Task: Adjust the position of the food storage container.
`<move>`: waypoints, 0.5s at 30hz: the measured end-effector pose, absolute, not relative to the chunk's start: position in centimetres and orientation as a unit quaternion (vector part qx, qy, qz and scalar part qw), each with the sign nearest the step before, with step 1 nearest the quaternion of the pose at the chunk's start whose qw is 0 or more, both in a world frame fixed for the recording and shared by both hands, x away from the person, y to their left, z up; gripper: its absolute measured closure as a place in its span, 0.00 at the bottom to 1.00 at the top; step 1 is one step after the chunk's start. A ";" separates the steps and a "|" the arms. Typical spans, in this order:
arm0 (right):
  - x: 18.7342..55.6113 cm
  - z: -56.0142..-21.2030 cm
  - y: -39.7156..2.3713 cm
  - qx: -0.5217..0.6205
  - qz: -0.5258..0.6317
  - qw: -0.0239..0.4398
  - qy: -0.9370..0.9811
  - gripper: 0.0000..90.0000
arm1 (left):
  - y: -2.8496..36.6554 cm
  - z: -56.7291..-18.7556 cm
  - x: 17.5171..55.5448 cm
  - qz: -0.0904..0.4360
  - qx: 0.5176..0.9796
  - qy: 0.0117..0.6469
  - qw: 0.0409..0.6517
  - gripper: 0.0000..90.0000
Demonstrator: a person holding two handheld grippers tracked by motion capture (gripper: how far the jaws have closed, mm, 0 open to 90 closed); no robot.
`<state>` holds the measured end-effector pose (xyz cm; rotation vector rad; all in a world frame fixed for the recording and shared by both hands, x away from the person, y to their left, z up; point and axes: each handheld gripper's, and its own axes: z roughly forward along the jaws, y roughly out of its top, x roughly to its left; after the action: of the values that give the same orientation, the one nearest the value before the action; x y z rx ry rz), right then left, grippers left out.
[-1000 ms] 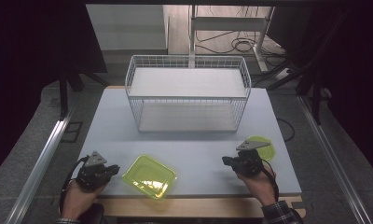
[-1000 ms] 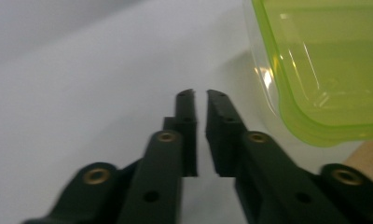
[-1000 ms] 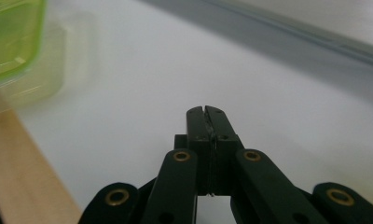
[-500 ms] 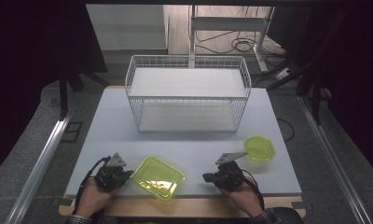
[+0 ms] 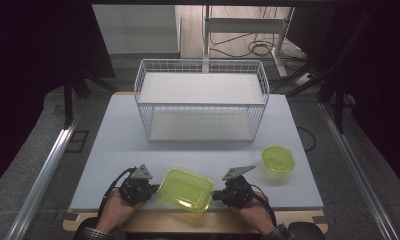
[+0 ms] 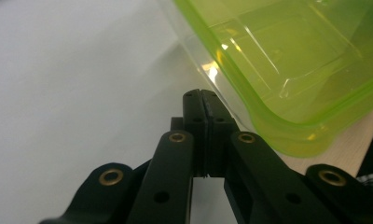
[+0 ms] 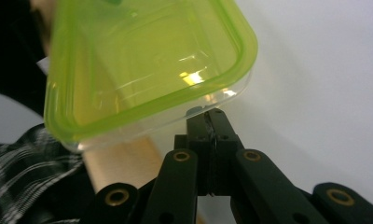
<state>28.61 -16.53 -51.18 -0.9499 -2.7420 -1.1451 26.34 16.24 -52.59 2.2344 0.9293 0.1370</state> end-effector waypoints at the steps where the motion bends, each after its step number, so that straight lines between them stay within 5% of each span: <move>1: 28.9 -51.1 -16.7 -0.309 -0.369 0.007 -0.877 0.99 | 15.9 -52.6 26.4 0.052 0.866 0.354 0.349 1.00; 15: 32.1 -50.8 -18.5 -0.340 -0.367 -0.039 -0.865 0.99 | 13.1 -52.7 27.3 0.047 0.871 0.337 0.355 1.00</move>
<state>32.08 -18.53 -50.78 -1.0947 -2.7888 -1.1815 27.27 13.10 -52.75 2.2507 0.8704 0.1206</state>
